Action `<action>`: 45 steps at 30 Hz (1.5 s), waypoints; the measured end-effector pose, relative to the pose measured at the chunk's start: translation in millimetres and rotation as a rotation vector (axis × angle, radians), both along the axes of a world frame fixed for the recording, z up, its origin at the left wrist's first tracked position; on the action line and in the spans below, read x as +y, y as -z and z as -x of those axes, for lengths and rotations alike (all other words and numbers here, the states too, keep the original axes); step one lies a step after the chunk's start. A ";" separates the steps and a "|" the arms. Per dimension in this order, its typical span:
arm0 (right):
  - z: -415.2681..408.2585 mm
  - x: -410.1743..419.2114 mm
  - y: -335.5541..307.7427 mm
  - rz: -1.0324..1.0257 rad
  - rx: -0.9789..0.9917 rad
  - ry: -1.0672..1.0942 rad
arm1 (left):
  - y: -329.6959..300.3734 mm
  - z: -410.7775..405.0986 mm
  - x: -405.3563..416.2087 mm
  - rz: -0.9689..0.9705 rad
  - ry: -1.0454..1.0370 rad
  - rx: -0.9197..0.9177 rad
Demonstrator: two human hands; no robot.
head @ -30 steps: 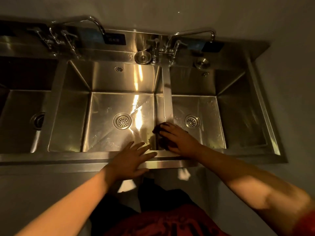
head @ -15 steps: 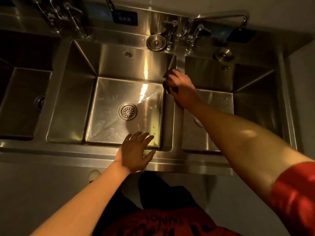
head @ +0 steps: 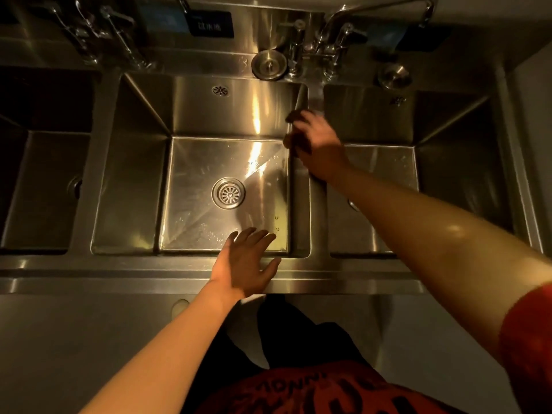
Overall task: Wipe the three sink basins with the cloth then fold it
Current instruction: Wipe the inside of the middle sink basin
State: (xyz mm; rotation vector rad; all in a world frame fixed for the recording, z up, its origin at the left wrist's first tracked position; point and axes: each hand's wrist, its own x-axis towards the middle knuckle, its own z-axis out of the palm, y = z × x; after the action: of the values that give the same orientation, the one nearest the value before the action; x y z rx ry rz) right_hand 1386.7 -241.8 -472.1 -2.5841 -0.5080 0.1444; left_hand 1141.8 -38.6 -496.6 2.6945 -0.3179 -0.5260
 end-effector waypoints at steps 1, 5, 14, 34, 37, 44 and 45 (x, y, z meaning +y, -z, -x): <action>18.9 -3.7 -0.3 -0.038 -0.021 -0.023 | -0.9 0.5 -0.1 0.024 -0.008 -0.021; 91.9 -15.2 2.3 -0.100 -0.044 -0.143 | -2.5 2.0 -0.3 0.054 -0.040 -0.068; 212.1 -20.6 16.2 0.017 0.049 -0.158 | -3.5 -1.5 3.5 -0.072 0.023 0.020; 238.9 217.3 27.7 -0.090 0.011 -0.235 | -24.1 -30.2 261.1 -0.241 -0.561 -0.133; 235.9 243.3 21.6 -0.056 0.063 -0.327 | -20.1 -34.7 283.2 -0.239 -0.606 -0.142; 226.0 304.3 25.3 -0.067 0.128 -0.377 | -11.3 -54.9 301.8 -0.167 -0.575 -0.120; 224.1 310.6 27.1 -0.086 0.186 -0.354 | -10.5 -61.6 301.8 -0.142 -0.580 -0.127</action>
State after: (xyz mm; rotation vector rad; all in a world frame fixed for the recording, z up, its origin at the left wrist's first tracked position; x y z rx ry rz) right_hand 1162.5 68.8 -499.1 -2.3463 -0.8754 0.4676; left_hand 1203.4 263.3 -486.1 2.7744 0.4774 -0.2083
